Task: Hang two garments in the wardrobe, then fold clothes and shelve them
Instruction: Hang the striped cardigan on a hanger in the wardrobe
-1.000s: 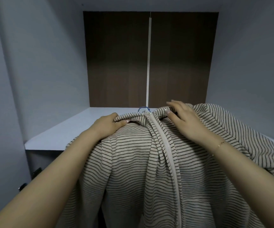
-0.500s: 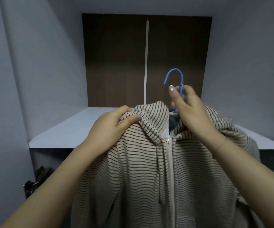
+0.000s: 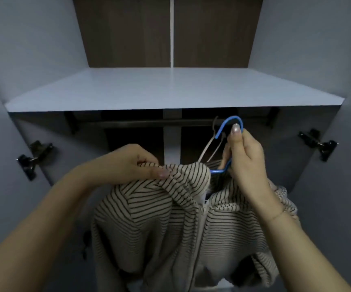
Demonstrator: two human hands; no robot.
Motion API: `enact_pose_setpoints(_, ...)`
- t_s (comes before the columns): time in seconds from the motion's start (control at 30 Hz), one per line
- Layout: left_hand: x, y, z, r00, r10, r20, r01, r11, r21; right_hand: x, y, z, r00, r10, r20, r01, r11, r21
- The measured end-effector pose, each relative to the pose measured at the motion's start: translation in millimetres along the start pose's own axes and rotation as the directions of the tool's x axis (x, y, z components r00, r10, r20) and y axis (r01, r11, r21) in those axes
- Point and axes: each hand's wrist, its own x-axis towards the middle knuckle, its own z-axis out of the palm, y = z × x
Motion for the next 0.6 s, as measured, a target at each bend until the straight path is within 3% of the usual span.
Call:
enact_pose_setpoints(0.07, -8, -13, 20, 0.985, 0.003, 0.17, 0.018, 0.992, -0.121, -27, 21, 2, 0.999, 0.043, -0.021, -0.042, 0.999, 0.021)
enact_pose_setpoints(0.13, -15, -24, 39, 0.963, 0.096, 0.253, -0.001, 0.936, -0.351, -54, 42, 3, 0.995, 0.095, -0.013, -0.094, 0.995, 0.025)
enact_pose_setpoints(0.23, -16, -33, 60, 0.978, 0.139, 0.155, 0.005, 0.728, -0.685, -96, 67, 5, 0.981, 0.171, 0.092, -0.167, 0.985, -0.052)
enact_pose_setpoints(0.3, -15, -37, 70, 0.972, 0.148, 0.18, 0.048, 0.627, -0.778, -116, 77, 5, 0.971, 0.209, 0.119, -0.202, 0.977, -0.068)
enact_pose_setpoints(0.37, -15, -39, 79, 0.932, 0.05, 0.358, 0.221, 0.704, -0.675, -123, 81, 0, 0.967, 0.249, 0.054, -0.248, 0.968, -0.031)
enact_pose_setpoints(0.43, -14, -41, 90, 0.798, -0.178, 0.576, 0.442, 0.823, -0.357, -124, 83, -6, 0.959, 0.282, -0.006, -0.282, 0.959, -0.01)
enact_pose_setpoints(0.47, -13, -38, 96, 0.719, -0.262, 0.644, 0.485, 0.853, -0.194, -126, 84, -8, 0.956, 0.293, -0.018, -0.293, 0.956, -0.021)
enact_pose_setpoints(0.5, -9, -34, 104, 0.689, -0.301, 0.659, 0.463, 0.883, -0.082, -130, 85, -9, 0.953, 0.301, -0.016, -0.301, 0.953, -0.034)
enact_pose_setpoints(0.53, -5, -27, 111, 0.728, -0.29, 0.621, 0.398, 0.917, -0.039, -135, 85, -9, 0.952, 0.308, -0.002, -0.307, 0.951, -0.039)
enact_pose_setpoints(0.6, 6, -16, 121, 0.913, -0.177, 0.366, 0.24, 0.961, -0.134, -145, 85, -6, 0.947, 0.319, 0.032, -0.319, 0.948, -0.007)
